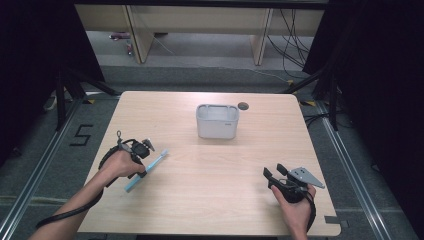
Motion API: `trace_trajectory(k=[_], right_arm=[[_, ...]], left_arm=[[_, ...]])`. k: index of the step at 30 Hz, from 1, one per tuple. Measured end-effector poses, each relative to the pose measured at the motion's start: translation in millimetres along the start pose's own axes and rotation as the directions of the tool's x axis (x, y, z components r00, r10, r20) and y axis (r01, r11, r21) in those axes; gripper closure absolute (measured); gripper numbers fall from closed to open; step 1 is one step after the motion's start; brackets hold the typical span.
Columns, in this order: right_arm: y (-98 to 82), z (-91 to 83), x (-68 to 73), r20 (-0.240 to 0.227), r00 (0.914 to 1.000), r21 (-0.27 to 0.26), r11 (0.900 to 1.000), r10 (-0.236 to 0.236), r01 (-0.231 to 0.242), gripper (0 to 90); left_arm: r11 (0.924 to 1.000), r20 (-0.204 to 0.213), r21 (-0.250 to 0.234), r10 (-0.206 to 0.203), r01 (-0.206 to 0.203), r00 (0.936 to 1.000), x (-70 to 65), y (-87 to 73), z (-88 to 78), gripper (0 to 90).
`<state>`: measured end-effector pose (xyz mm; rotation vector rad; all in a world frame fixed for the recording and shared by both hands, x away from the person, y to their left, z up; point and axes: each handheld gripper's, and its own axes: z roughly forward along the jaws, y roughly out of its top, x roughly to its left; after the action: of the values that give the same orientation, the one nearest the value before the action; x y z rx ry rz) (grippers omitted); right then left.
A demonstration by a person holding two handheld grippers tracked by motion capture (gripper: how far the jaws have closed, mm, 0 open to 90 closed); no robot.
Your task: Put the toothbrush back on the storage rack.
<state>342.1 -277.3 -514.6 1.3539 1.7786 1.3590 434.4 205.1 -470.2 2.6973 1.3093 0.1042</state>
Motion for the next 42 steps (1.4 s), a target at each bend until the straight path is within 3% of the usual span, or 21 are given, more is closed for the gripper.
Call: trace_trajectory(k=[6, 7, 11, 17, 24, 26, 28, 29, 34, 35, 36, 37, 39, 40, 41, 42], right_arm=[[0.4, -0.6, 1.3, -0.004, 0.9998, 0.011, 1.0, 0.017, -0.017, 41.1], [0.3, -0.5, 1.5, -0.003, 0.9999, 0.01, 1.0, 0.016, -0.016, 41.1], [0.3, -0.6, 1.5, -0.003, 0.9999, 0.01, 1.0, 0.016, -0.016, 41.1], [0.1, 0.2, 1.1, 0.01, 1.0, 0.002, 1.0, -0.001, 0.001, 41.1], [0.2, -0.3, 1.4, 0.006, 1.0, 0.008, 1.0, 0.001, -0.001, 41.1], [0.0, 0.1, 1.6, -0.001, 1.0, 0.004, 1.0, 0.003, -0.003, 41.1], [0.0, 0.3, 1.4, 0.001, 1.0, 0.002, 1.0, -0.001, 0.001, 41.1], [0.0, 0.3, 1.4, 0.001, 1.0, 0.002, 1.0, -0.001, 0.001, 41.1], [0.0, 0.3, 1.4, 0.004, 1.0, 0.0, 1.0, -0.003, 0.003, 41.1], [0.1, 0.0, 1.3, 0.005, 1.0, 0.006, 1.0, -0.004, 0.004, 41.0], [0.0, 0.3, 1.2, 0.0, 1.0, 0.002, 1.0, -0.002, 0.002, 41.0], [0.0, 0.0, 1.6, -0.003, 1.0, 0.005, 1.0, 0.003, -0.003, 41.0], [0.0, 0.3, 1.2, 0.0, 1.0, 0.001, 1.0, -0.003, 0.003, 41.0], [0.0, 0.3, 1.3, 0.0, 1.0, 0.002, 1.0, -0.003, 0.003, 41.0], [-0.2, 0.7, 1.3, 0.001, 1.0, -0.001, 1.0, -0.005, 0.005, 41.0], [-0.1, 0.6, 1.2, 0.0, 1.0, 0.0, 1.0, -0.005, 0.005, 41.0]], left_arm=[[0.9987, -0.002, -0.052, 0.001, -0.001, 1.0, -3.2, -3.4, -6.3, 78.7], [0.9977, -0.007, -0.062, 0.026, -0.027, 0.9996, -1.9, -3.3, -7.2, 78.7], [0.9959, -0.007, -0.086, 0.027, -0.028, 0.9996, -2.9, -4.9, -12.3, 78.7], [0.9865, -0.012, -0.16, 0.031, -0.033, 0.9994, -5.9, -8.3, -18.5, 78.6], [0.9625, -0.013, -0.269, 0.031, -0.033, 0.9994, -8.4, -11.6, -26.0, 78.7], [0.9522, -0.019, -0.304, 0.025, -0.03, 0.9995, -9.0, -12.8, -27.2, 78.7], [0.9479, -0.017, -0.317, 0.025, -0.029, 0.9995, -9.3, -14.0, -29.6, 78.7], [0.9411, -0.016, -0.337, 0.025, -0.029, 0.9996, -9.4, -14.7, -29.7, 78.7], [0.9245, -0.009, -0.381, 0.017, -0.019, 0.9998, -10.3, -17.5, -29.5, 78.7], [0.9172, -0.015, -0.398, 0.013, -0.018, 0.9998, -10.7, -18.2, -28.4, 78.7], [0.9207, -0.015, -0.389, 0.025, -0.029, 0.9996, -9.3, -18.5, -29.7, 78.7], [0.9181, -0.016, -0.395, 0.026, -0.03, 0.9995, -9.2, -19.1, -29.6, 78.7], [0.9102, -0.018, -0.413, 0.025, -0.03, 0.9995, -9.1, -20.6, -29.5, 78.7], [0.9021, -0.016, -0.431, 0.018, -0.024, 0.9997, -9.7, -21.3, -28.8, 78.7], [0.9003, -0.013, -0.435, 0.018, -0.022, 0.9997, -9.6, -22.1, -29.3, 78.7], [0.8908, -0.018, -0.454, 0.019, -0.026, 0.9996, -9.6, -22.9, -29.0, 78.7]])
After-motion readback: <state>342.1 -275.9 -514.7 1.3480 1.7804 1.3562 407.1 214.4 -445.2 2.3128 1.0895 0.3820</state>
